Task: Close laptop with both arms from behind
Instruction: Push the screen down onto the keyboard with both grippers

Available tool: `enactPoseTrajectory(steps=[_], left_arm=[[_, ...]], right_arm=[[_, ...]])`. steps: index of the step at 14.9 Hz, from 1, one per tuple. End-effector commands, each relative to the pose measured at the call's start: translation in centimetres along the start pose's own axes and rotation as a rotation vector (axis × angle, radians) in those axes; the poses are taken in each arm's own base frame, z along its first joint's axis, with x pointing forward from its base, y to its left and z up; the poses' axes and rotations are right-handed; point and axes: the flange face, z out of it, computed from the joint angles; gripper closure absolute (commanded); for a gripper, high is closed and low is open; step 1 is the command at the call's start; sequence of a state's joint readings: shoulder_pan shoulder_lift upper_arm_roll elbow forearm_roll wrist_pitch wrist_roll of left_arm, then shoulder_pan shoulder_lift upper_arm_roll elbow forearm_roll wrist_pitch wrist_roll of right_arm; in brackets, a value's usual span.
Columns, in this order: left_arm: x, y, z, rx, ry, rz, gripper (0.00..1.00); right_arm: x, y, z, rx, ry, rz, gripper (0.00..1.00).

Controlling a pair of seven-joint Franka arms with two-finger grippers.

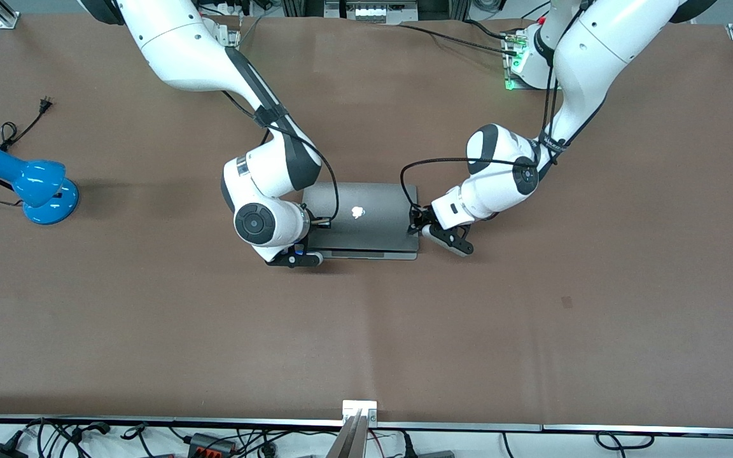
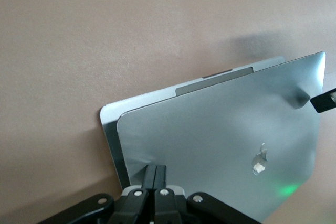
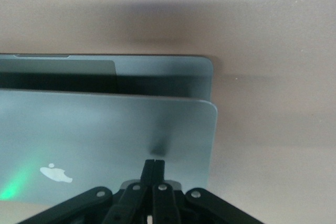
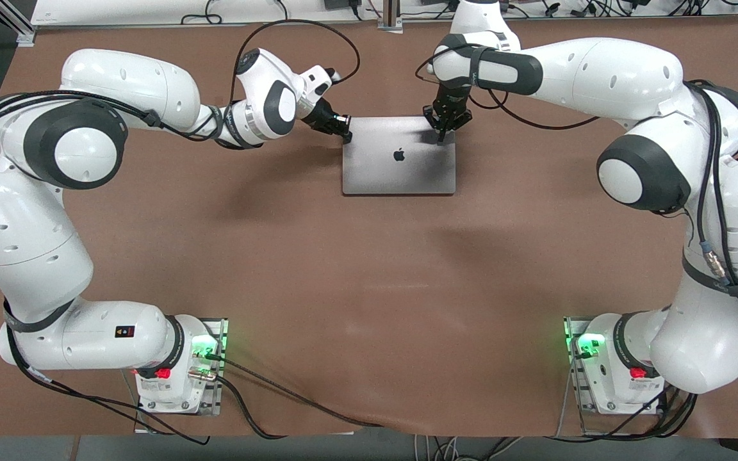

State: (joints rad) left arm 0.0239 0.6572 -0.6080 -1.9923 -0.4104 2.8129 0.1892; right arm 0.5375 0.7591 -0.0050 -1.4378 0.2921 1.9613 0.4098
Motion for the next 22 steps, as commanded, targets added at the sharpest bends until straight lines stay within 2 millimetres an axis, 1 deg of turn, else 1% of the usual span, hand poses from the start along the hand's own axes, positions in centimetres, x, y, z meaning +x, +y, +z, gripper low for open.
enactPoseTrajectory(steps=[1,2,3,9,12,14,16,17,18,21,22], left_arm=[[0.2,-0.8,1.8,0.0,0.033,0.026,0.99],[0.0,-1.0,2.3,-0.001,0.027,0.023,0.99],[-0.2,-0.7,2.6,-0.001,0.025,0.028,0.99],[-1.7,-1.8,5.5,0.04,0.006,0.033,0.99],[-1.7,-1.6,5.5,0.043,0.01,0.037,0.99],[-1.6,-1.8,5.4,0.046,0.014,0.036,0.99],[-1.2,-2.1,4.8,0.048,0.024,0.03,0.99],[-0.9,-2.0,4.1,0.051,0.032,0.032,0.99],[-0.6,-1.5,3.1,0.054,0.045,0.038,0.99],[0.7,-0.1,-0.6,0.071,0.09,0.07,0.99],[1.0,-0.2,-1.9,0.073,0.082,0.072,0.99]], right_arm=[[0.6,-0.5,0.2,0.004,0.021,-0.02,1.0],[0.8,-0.4,0.8,0.002,0.017,-0.018,1.0],[0.8,-0.5,0.8,0.003,0.023,-0.019,1.0],[1.7,-0.5,3.2,0.009,0.049,-0.014,1.0],[1.7,-0.7,4.1,0.006,0.045,-0.014,1.0],[1.7,-0.6,4.2,0.004,0.046,-0.013,1.0],[1.7,-0.7,4.1,0.006,0.046,-0.016,1.0],[1.8,-0.8,3.4,0.01,0.051,-0.015,1.0],[1.9,-1.1,2.3,0.016,0.058,-0.017,1.0],[1.8,-1.3,1.7,0.017,0.054,-0.012,1.0],[1.7,-1.4,1.3,0.019,0.057,-0.013,1.0]])
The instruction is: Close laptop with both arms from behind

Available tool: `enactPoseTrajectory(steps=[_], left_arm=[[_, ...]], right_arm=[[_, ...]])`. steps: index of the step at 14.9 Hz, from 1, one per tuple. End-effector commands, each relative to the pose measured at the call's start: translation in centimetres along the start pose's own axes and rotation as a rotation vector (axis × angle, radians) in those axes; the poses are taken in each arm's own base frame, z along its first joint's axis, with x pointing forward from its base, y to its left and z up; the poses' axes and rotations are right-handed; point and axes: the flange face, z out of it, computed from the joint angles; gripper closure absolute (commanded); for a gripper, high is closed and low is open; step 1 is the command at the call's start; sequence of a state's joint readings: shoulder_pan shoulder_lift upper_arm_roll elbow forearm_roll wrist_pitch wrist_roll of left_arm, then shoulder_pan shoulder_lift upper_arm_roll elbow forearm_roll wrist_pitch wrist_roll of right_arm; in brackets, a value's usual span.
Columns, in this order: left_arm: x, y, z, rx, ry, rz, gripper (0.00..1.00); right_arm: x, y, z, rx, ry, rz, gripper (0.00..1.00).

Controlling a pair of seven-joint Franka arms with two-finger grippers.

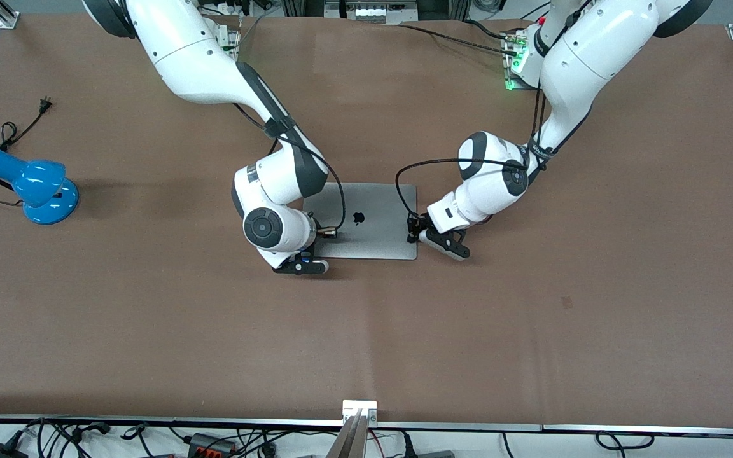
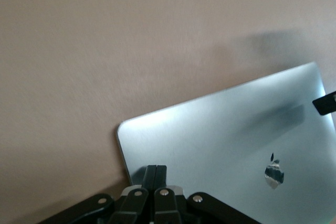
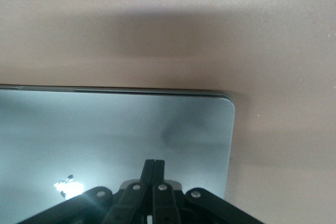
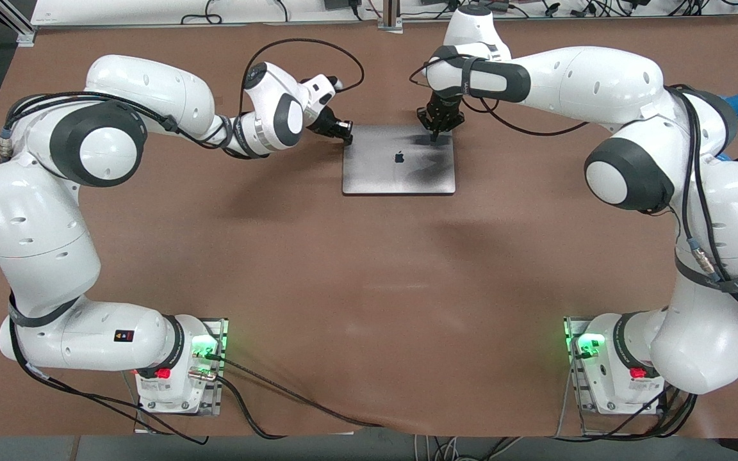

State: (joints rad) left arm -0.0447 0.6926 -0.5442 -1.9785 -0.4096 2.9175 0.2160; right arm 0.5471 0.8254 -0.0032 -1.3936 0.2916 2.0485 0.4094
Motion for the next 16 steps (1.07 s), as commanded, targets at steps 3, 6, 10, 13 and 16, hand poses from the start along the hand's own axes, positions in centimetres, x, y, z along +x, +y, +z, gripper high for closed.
enactPoseTrajectory(steps=[3,6,10,13,16], left_arm=[[2.1,1.5,-7.6,0.017,-0.066,0.089,0.99],[2.9,0.1,-12.0,0.01,-0.143,0.122,0.99],[3.6,-0.7,-18.3,0.073,-0.26,0.197,0.99],[5.7,-1.5,-23.9,0.182,-0.378,0.27,0.98],[7.9,-3.4,-30.3,0.279,-0.444,0.239,0.84]], right_arm=[[0.3,0.0,-2.4,0.006,0.015,-0.005,0.0],[-0.1,0.3,-8.3,-0.07,0.122,-0.054,0.0],[-0.5,1.3,-13.4,-0.156,0.221,-0.11,0.0],[-0.7,3.7,-17.5,-0.178,0.235,-0.067,0.0],[-1.1,7.0,-22.2,-0.185,0.25,-0.011,0.0]])
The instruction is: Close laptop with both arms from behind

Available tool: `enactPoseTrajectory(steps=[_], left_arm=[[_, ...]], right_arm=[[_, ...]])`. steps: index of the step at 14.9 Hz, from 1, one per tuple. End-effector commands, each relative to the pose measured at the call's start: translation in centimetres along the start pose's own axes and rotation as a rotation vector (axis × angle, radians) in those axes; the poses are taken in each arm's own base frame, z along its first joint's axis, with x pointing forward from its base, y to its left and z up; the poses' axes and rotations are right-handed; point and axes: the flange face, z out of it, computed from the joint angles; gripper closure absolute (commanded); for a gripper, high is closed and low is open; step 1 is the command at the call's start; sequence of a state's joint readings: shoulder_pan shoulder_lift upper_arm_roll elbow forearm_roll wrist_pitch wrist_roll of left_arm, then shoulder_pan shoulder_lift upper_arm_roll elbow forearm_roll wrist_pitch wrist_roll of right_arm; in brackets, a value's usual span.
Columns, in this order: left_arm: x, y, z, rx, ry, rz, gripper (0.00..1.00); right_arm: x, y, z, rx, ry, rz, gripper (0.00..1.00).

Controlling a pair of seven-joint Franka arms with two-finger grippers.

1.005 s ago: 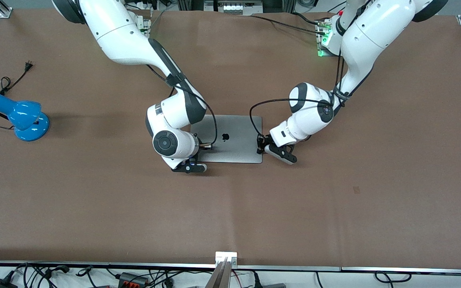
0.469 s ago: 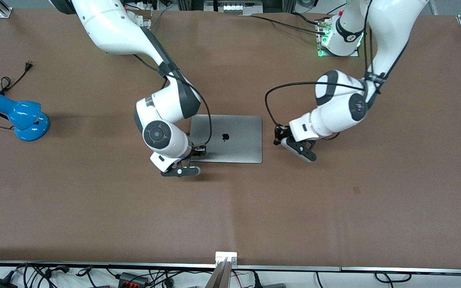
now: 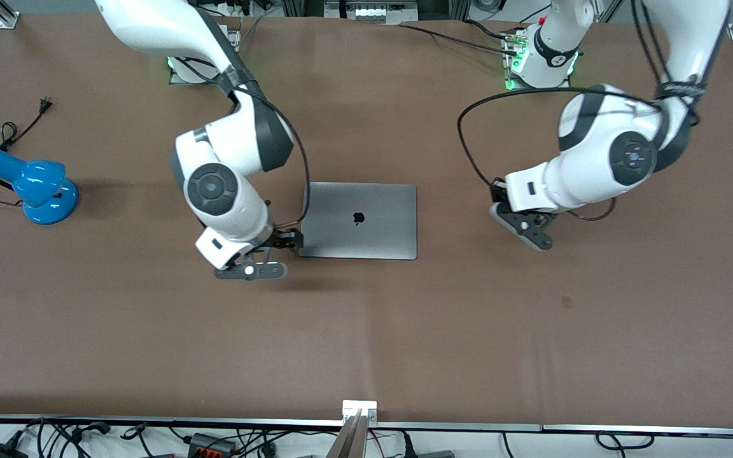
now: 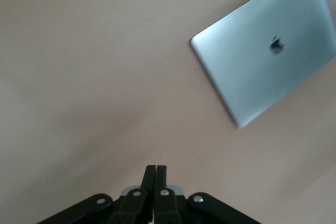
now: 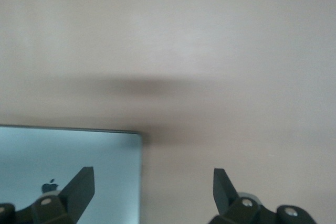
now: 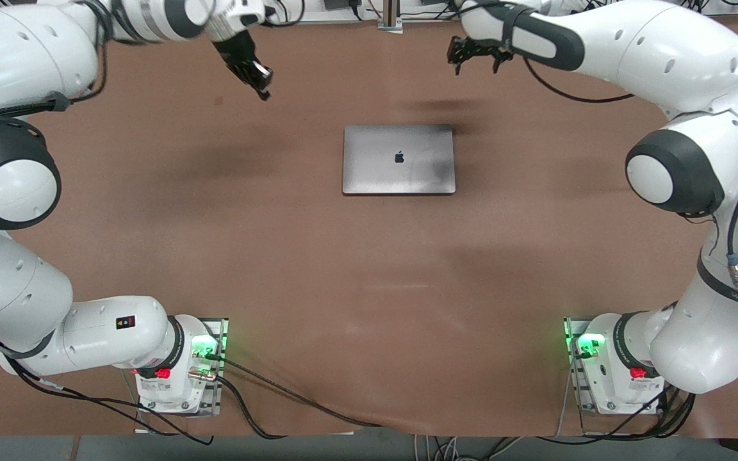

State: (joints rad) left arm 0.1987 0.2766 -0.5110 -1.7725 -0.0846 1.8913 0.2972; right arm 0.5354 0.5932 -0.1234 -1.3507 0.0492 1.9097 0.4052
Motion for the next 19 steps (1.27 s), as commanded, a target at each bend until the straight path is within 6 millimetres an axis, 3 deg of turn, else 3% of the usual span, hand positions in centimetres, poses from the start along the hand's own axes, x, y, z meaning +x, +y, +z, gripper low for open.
enactPoseTrajectory(steps=[1,2,3,5,8,13,16,19], left_arm=[[-1.0,-2.2,-5.1,0.098,-0.087,-0.055,0.66],[-1.7,-2.0,-6.7,0.152,-0.166,-0.102,0.49],[-2.3,-1.7,-7.6,0.174,-0.217,-0.151,0.23],[-3.0,-1.0,-9.4,0.186,-0.227,-0.195,0.0],[-4.4,-0.6,-14.6,0.186,-0.216,-0.221,0.0],[-5.2,-1.1,-15.7,0.176,-0.233,-0.245,0.0],[-7.0,-5.1,-19.9,0.185,-0.145,-0.326,0.0],[-7.5,-10.5,-19.6,0.172,-0.059,-0.384,0.0]], right_arm=[[-0.2,3.3,-3.8,-0.012,0.007,0.022,0.0],[0.0,4.3,-4.6,-0.005,0.015,0.037,0.0],[0.5,5.8,-5.2,0.002,0.022,0.059,0.0],[1.4,9.1,-6.6,0.022,0.036,0.087,0.0],[1.8,12.4,-9.2,0.033,0.071,0.089,0.0],[2.1,19.5,-11.7,0.025,0.049,0.185,0.0],[1.7,24.8,-16.3,0.046,0.07,0.22,0.0],[1.0,30.1,-18.5,0.056,0.103,0.195,0.0]])
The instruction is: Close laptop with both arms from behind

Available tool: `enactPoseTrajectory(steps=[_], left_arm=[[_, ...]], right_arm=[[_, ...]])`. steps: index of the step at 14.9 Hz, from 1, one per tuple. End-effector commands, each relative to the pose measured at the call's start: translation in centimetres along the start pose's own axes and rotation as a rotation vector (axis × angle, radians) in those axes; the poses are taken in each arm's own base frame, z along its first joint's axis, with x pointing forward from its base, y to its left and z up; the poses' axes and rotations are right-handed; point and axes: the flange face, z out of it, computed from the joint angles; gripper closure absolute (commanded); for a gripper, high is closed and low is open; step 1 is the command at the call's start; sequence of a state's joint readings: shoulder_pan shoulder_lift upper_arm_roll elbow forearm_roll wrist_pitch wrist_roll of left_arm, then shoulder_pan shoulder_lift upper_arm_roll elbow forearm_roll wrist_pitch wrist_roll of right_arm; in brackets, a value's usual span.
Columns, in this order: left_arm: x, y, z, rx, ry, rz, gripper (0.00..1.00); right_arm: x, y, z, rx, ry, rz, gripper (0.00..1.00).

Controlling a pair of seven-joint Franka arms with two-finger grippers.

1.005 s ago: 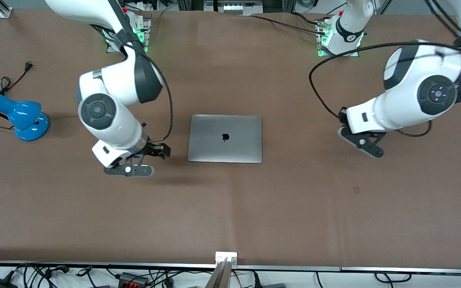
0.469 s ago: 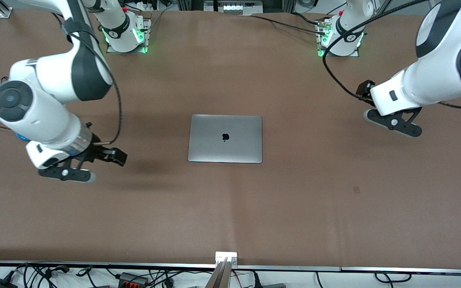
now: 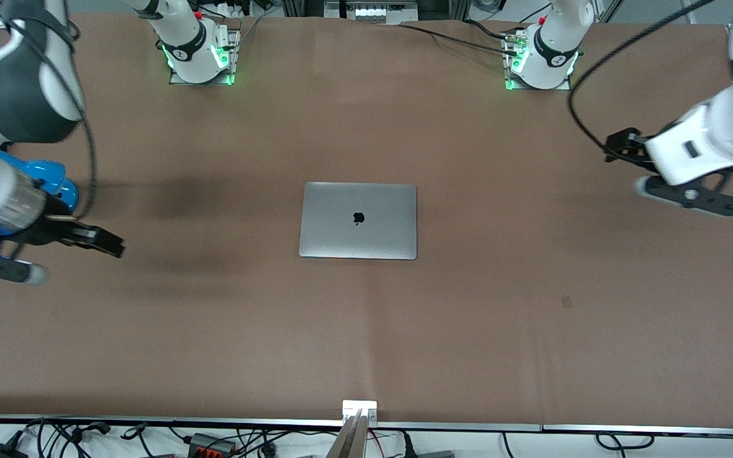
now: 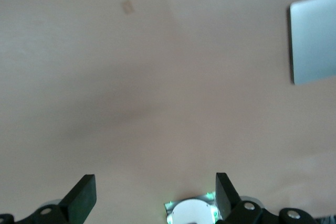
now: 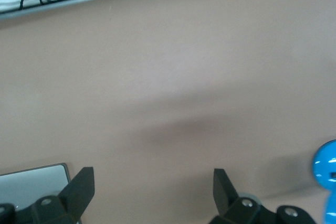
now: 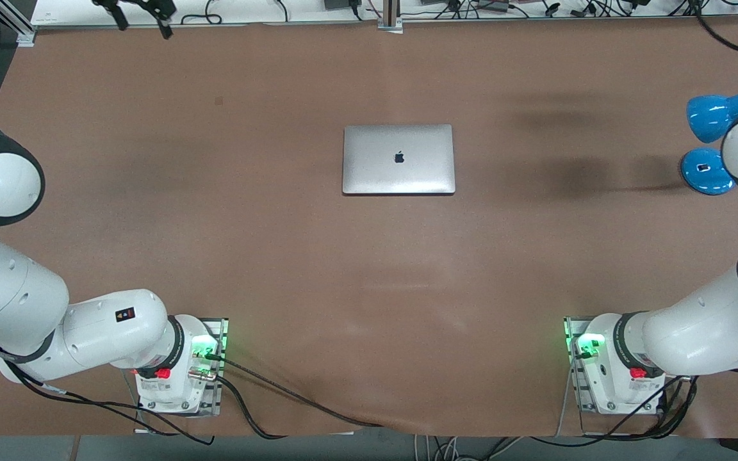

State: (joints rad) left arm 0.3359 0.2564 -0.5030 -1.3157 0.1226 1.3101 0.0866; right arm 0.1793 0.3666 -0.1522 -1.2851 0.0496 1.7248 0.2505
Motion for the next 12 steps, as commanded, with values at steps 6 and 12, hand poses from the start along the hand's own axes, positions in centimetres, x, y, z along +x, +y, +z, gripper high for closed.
enactPoseTrajectory(steps=[6,12], left_arm=[[-2.1,-2.2,-0.8,0.016,0.099,-0.107,0.0],[-6.5,0.7,1.3,-0.038,0.278,-0.194,0.0]], right_arm=[[-0.7,7.9,-4.3,0.024,0.003,-0.185,0.0],[-4.2,9.3,-3.7,-0.017,-0.052,-0.194,0.0]])
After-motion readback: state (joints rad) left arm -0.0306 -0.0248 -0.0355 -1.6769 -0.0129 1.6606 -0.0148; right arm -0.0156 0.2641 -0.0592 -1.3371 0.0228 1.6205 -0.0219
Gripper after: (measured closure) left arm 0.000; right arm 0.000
